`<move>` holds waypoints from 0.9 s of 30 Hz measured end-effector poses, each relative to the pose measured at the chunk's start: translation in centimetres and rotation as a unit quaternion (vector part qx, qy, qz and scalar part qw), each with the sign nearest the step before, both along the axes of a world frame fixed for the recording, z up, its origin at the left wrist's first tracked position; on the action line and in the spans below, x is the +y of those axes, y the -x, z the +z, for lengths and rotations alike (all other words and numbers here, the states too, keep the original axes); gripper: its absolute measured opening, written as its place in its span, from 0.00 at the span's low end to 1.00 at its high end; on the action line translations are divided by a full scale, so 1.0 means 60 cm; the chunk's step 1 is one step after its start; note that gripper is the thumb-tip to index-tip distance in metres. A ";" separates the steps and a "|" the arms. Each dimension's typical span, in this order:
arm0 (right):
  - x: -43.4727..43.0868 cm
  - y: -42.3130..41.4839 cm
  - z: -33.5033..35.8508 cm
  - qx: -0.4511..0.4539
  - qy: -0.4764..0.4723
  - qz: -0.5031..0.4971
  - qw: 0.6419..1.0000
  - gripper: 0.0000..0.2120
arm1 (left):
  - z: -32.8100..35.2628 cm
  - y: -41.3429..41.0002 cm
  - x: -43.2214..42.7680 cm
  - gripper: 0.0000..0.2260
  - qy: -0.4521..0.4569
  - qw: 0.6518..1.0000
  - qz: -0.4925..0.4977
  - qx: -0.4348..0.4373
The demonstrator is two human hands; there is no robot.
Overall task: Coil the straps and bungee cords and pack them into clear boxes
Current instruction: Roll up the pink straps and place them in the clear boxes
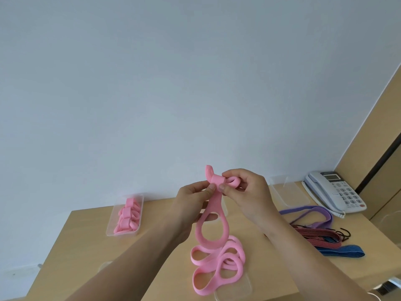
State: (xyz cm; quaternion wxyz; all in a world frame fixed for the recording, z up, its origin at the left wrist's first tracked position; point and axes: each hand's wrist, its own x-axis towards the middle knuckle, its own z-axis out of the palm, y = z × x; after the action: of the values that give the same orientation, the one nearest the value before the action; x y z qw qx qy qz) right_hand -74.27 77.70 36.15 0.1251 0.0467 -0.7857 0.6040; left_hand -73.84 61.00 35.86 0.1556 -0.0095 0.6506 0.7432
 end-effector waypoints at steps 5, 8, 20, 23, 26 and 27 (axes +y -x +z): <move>0.000 0.001 -0.003 0.034 -0.018 -0.016 0.999 0.11 | 0.005 0.003 -0.002 0.10 0.012 1.000 -0.010 0.020; 0.001 0.002 0.000 0.038 -0.022 -0.024 0.999 0.13 | 0.005 0.003 -0.005 0.12 -0.005 1.000 -0.014 0.021; -0.004 0.002 -0.016 0.102 -0.094 -0.023 0.990 0.16 | 0.005 0.012 -0.005 0.21 -0.004 0.998 -0.053 -0.027; -0.004 0.003 -0.018 0.164 -0.166 -0.019 0.972 0.13 | 0.004 0.013 -0.004 0.21 -0.036 0.997 -0.044 -0.056; -0.003 0.005 -0.018 0.204 -0.199 -0.018 0.958 0.12 | 0.004 0.012 -0.005 0.18 -0.050 0.996 -0.042 -0.056; -0.002 0.007 -0.019 0.218 -0.210 -0.017 0.953 0.13 | 0.005 0.012 -0.005 0.18 -0.050 0.996 -0.042 -0.055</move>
State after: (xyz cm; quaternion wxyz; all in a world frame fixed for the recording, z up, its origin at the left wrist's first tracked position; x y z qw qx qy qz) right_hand -74.67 77.57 35.00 0.2913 0.1890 -0.8488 0.3986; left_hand -74.58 60.72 36.16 0.2220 -0.0151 0.6032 0.7659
